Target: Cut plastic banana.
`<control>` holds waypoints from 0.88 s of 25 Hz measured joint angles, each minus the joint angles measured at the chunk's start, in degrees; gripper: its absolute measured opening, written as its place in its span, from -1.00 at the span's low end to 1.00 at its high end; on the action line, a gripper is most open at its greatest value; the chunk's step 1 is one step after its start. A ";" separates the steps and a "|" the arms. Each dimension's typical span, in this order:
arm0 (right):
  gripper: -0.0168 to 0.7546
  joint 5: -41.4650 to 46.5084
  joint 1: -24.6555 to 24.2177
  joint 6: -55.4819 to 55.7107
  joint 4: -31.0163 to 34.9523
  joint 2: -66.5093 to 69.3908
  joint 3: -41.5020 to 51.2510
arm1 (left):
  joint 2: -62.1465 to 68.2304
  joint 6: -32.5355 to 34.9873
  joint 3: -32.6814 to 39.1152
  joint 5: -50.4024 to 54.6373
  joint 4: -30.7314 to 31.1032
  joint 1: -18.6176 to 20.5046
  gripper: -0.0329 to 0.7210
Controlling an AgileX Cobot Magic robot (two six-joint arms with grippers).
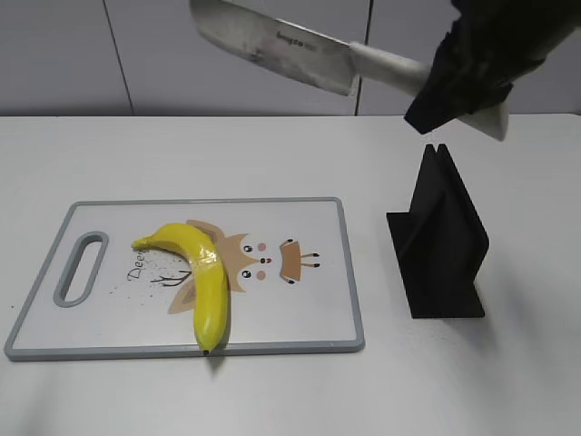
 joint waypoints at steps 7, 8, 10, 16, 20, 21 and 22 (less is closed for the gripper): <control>-0.47 2.47 0.00 -11.79 5.11 5.47 -5.13 | 14.78 14.11 -8.77 -1.21 -6.89 -0.07 0.67; -0.47 3.10 0.00 -12.46 5.16 6.41 -6.18 | 16.23 16.56 -10.13 -1.21 -8.86 -0.31 0.67; -0.47 3.92 0.00 -13.91 5.22 8.30 -8.10 | 19.66 21.84 -12.71 -0.69 -12.39 -1.27 0.67; -0.47 9.06 0.00 -20.18 5.41 15.18 -13.83 | 30.43 33.17 -22.92 10.70 -15.72 -7.05 0.66; -0.47 9.28 1.47 -21.71 4.91 19.11 -16.58 | 37.71 38.74 -30.69 18.88 -15.82 -11.02 0.65; -0.47 9.28 2.28 -22.60 4.64 19.72 -16.86 | 39.54 39.76 -32.58 20.73 -15.82 -11.90 0.65; -0.47 9.33 3.14 -23.76 4.49 20.40 -17.09 | 41.00 40.98 -34.30 22.31 -15.82 -12.74 0.65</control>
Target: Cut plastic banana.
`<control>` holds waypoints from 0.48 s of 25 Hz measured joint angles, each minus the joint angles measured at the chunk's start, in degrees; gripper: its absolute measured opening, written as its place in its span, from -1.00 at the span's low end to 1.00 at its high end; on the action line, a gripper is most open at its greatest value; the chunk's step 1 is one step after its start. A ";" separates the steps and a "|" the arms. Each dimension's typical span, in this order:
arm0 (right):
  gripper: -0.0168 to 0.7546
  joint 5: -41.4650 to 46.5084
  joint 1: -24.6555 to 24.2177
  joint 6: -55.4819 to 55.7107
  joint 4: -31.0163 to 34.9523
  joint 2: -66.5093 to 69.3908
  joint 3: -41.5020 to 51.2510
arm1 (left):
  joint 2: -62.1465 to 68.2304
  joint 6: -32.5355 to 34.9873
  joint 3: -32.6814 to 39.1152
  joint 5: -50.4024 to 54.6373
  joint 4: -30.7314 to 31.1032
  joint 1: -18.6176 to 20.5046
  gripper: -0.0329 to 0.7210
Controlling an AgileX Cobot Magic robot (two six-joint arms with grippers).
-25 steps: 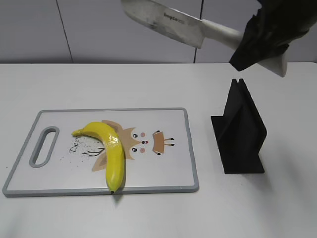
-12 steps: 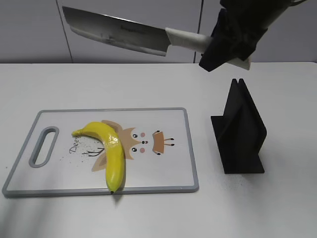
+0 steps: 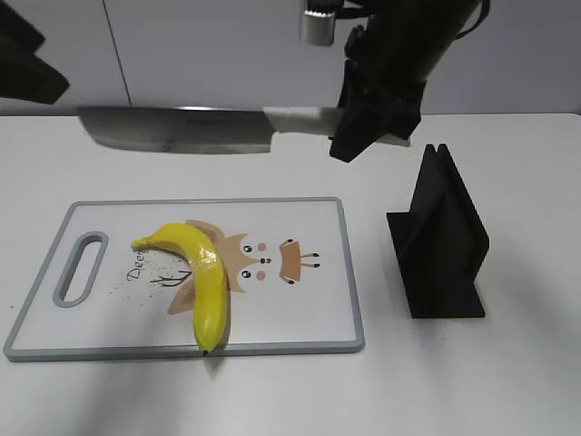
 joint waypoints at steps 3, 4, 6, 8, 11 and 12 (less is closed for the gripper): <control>-0.47 0.26 2.11 -2.03 0.05 1.95 -0.99 | 5.02 3.66 -3.82 3.90 -0.64 -2.02 0.65; -0.47 0.25 2.61 -2.26 0.11 2.72 -1.40 | 6.28 4.46 -4.68 5.03 -1.30 -2.48 0.65; -0.47 0.19 3.27 -2.38 0.37 3.85 -2.04 | 9.14 6.08 -5.25 6.28 -2.46 -3.20 0.65; -0.47 -0.09 3.48 -2.50 0.44 4.44 -2.37 | 11.71 7.13 -5.31 7.65 -2.61 -3.56 0.65; -0.47 -0.25 3.50 -2.54 0.29 4.73 -2.47 | 15.35 7.51 -5.31 8.22 -0.50 -3.62 0.65; -0.47 -0.25 3.50 -2.54 0.27 4.73 -2.47 | 16.44 7.59 -5.31 8.22 0.79 -3.62 0.65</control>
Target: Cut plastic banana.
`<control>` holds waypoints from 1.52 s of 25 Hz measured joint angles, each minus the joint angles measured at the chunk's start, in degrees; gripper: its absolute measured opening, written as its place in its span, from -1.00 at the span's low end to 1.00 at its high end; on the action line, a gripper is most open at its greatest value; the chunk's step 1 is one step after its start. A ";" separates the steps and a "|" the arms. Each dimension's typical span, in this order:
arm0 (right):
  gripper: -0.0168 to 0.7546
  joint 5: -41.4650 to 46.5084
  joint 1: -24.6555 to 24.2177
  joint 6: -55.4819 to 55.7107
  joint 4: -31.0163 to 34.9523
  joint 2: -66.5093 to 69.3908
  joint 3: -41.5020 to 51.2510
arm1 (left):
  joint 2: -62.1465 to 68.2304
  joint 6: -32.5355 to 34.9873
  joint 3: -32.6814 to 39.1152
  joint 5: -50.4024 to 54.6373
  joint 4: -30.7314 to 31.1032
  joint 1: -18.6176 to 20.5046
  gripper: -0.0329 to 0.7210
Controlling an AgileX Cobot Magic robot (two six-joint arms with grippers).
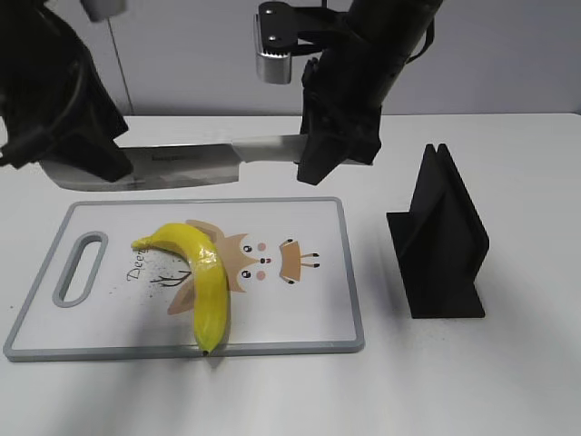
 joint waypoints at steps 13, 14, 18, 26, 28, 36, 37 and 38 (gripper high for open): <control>-0.47 -0.07 0.00 0.00 -0.85 0.06 0.00 | 6.00 0.04 -0.01 -1.95 2.59 0.00 -0.17; -0.47 -0.07 0.00 -0.08 -0.91 0.06 0.00 | 6.00 0.04 -0.06 -1.94 2.66 0.00 -0.34; -0.47 -0.42 0.00 -0.26 -1.76 0.06 -0.05 | 6.00 0.40 -0.06 -1.67 3.19 -0.08 -0.89; -0.47 -0.50 0.00 0.45 -2.45 2.87 -0.48 | 7.80 1.01 -0.06 -2.05 3.50 -0.19 -0.93; -0.47 -0.75 0.00 1.85 -3.33 4.12 -0.53 | 9.23 0.99 0.05 -2.72 3.27 -0.19 -0.93; -0.45 -1.66 0.12 4.36 -6.99 7.64 -0.53 | 14.60 1.25 5.64 -11.64 -1.47 -0.19 -0.92; -0.44 -1.72 0.19 5.32 -7.26 8.33 -0.53 | 15.06 1.32 6.70 -12.67 -2.14 -0.19 -0.92; -0.43 -1.89 0.25 6.51 -7.53 9.21 -0.42 | 15.49 1.44 7.67 -14.04 -2.60 -0.19 -0.92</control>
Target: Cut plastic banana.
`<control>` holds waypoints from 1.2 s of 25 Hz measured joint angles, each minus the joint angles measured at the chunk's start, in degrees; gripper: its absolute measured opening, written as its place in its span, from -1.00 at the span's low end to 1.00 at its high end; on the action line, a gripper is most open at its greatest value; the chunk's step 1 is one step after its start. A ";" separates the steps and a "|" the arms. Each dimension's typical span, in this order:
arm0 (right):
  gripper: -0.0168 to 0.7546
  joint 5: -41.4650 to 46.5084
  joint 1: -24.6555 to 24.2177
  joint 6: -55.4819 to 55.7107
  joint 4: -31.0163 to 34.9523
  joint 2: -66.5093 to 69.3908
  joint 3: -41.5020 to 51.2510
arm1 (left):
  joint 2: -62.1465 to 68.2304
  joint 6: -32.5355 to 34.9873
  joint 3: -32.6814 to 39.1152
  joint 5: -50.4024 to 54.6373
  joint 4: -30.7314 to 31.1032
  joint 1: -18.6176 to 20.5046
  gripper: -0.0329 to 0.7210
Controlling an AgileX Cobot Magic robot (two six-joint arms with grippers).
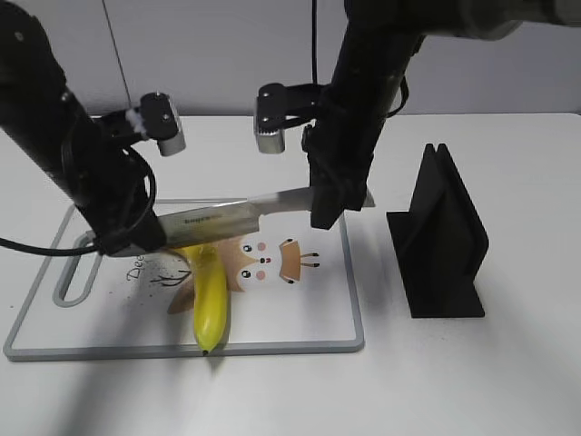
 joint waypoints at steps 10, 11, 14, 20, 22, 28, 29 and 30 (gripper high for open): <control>-0.36 -4.20 0.26 1.99 -0.37 5.19 -0.28 | 2.24 0.71 5.45 -9.04 -3.23 0.13 -0.91; -0.35 -4.31 0.26 2.14 -0.45 5.32 -0.34 | 2.53 0.78 5.39 -8.98 -3.54 0.19 -0.91; -0.34 -4.26 0.26 2.27 -0.03 5.77 -0.56 | 3.19 0.95 5.16 -8.50 -4.23 0.37 -0.90; -0.33 -4.22 0.09 2.50 0.54 6.30 -0.66 | 3.41 0.99 4.97 -8.16 -4.42 0.44 -0.90; -0.33 -4.22 0.05 2.64 0.54 6.32 -0.66 | 3.41 0.99 4.97 -8.16 -4.49 0.44 -0.90; -0.32 -4.10 0.14 5.04 -0.91 5.47 -0.66 | 2.07 0.99 5.16 -8.39 -3.97 0.44 -0.90; -0.31 -4.10 0.33 5.81 -1.35 5.00 -0.45 | 1.68 0.99 5.31 -8.70 -3.72 0.37 -0.90; -0.31 -4.15 0.35 6.53 -1.67 4.52 -0.21 | 1.13 0.94 5.59 -9.01 -3.60 0.30 -0.90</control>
